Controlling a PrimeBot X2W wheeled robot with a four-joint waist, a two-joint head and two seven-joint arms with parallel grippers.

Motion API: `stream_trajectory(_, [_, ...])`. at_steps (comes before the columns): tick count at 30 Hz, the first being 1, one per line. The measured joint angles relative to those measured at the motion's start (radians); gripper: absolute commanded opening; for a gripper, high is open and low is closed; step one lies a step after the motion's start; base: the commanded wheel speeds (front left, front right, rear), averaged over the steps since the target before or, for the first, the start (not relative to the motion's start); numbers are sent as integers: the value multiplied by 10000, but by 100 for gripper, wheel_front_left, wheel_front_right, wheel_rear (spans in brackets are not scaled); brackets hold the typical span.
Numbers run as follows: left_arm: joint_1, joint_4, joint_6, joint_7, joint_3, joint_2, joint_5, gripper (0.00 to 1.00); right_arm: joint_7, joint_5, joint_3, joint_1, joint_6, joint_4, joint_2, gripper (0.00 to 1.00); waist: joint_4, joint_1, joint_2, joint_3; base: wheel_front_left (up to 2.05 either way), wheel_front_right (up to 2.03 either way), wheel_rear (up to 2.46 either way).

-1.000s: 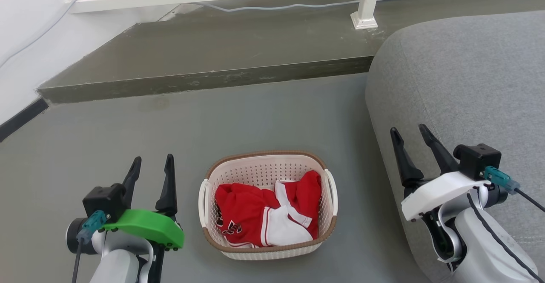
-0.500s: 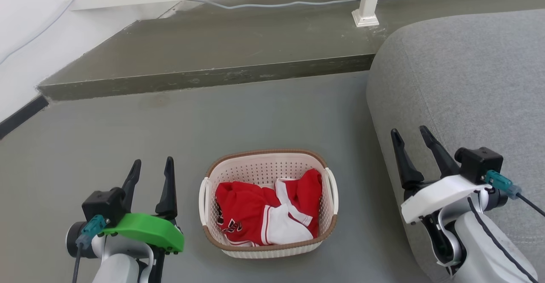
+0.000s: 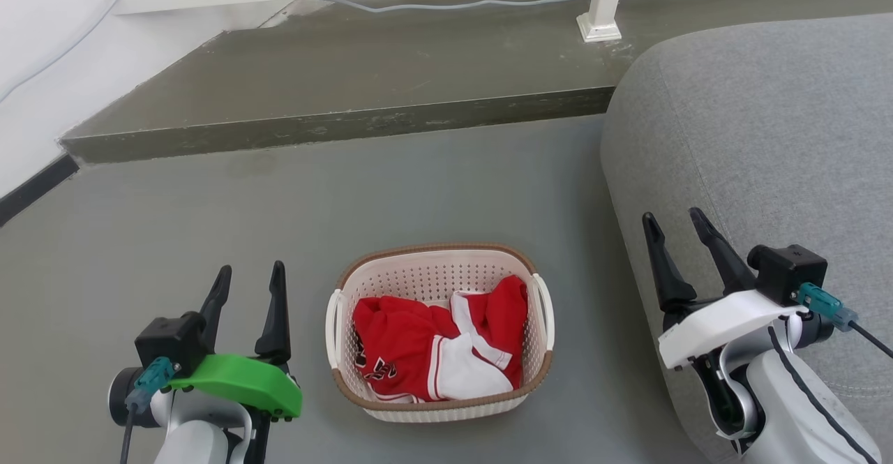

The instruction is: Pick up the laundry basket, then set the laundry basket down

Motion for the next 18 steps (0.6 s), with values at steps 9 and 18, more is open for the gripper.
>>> stream_trajectory(9, [36, 12, -52, 0, 52, -42, 42, 100, 0, -86, -77, 144, 92, -25, 33, 100, 9, 0, 0, 3, 0, 0, 0])
stream_trajectory(18, [415, 656, -52, 48, -10, -186, -33, 0, 50, -50, 38, 791, 90, 570, 318, 0, 15, 0, 0, 6, 0, 0, 0])
